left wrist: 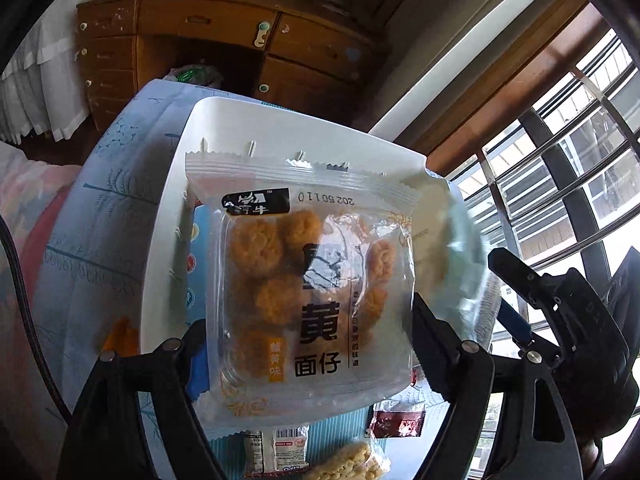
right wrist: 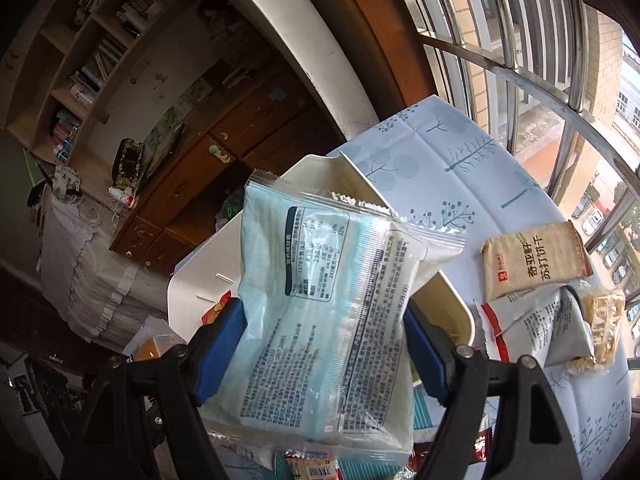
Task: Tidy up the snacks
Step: 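Lift both bags and carry them over the white bin, then open both tools to drop the orange-puff and pale-blue bags into the bin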
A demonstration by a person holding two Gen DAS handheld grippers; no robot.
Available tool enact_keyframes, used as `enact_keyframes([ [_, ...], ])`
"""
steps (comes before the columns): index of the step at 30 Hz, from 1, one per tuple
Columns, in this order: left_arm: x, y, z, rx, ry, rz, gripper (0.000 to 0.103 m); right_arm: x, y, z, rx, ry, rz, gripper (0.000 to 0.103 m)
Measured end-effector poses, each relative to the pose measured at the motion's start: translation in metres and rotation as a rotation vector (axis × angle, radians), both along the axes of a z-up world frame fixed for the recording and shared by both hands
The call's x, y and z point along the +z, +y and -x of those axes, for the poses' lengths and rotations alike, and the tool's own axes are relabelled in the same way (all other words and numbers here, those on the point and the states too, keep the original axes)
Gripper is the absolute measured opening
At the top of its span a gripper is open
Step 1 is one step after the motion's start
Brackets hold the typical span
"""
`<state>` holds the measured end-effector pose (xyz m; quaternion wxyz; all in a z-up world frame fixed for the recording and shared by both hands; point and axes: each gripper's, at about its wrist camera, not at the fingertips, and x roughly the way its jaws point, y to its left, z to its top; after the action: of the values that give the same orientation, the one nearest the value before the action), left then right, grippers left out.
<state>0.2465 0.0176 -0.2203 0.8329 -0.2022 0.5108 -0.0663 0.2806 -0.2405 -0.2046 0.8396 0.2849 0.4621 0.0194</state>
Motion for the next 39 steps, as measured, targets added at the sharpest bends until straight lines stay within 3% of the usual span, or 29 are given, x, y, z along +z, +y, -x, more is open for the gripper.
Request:
enact_keyframes([
  [2, -0.001, 0.0, 0.0, 0.006, 0.001, -0.007, 0.084, 0.002, -0.001, 0.0, 0.005, -0.025, 0.01, 0.082],
  [6, 0.014, -0.002, 0.005, 0.001, -0.085, -0.047, 0.093, 0.006, -0.006, 0.002, -0.004, -0.036, 0.043, 0.089],
  [12, 0.028, -0.005, 0.013, -0.054, -0.142, -0.028, 0.093, 0.009, -0.017, 0.016, -0.034, -0.05, 0.071, 0.089],
  [19, 0.026, -0.01, 0.037, -0.11, -0.162, -0.036, 0.093, 0.018, -0.013, 0.045, -0.001, -0.126, 0.18, 0.089],
  [23, 0.022, -0.014, 0.058, -0.112, -0.155, -0.041, 0.093, 0.018, -0.01, 0.064, 0.05, -0.17, 0.278, 0.089],
  [32, 0.016, -0.022, 0.099, 0.013, -0.105, -0.039, 0.093, 0.011, -0.018, 0.094, 0.209, -0.209, 0.351, 0.089],
  [39, 0.01, -0.035, 0.13, 0.123, -0.035, 0.002, 0.093, 0.018, -0.006, 0.112, 0.461, -0.288, 0.432, 0.089],
])
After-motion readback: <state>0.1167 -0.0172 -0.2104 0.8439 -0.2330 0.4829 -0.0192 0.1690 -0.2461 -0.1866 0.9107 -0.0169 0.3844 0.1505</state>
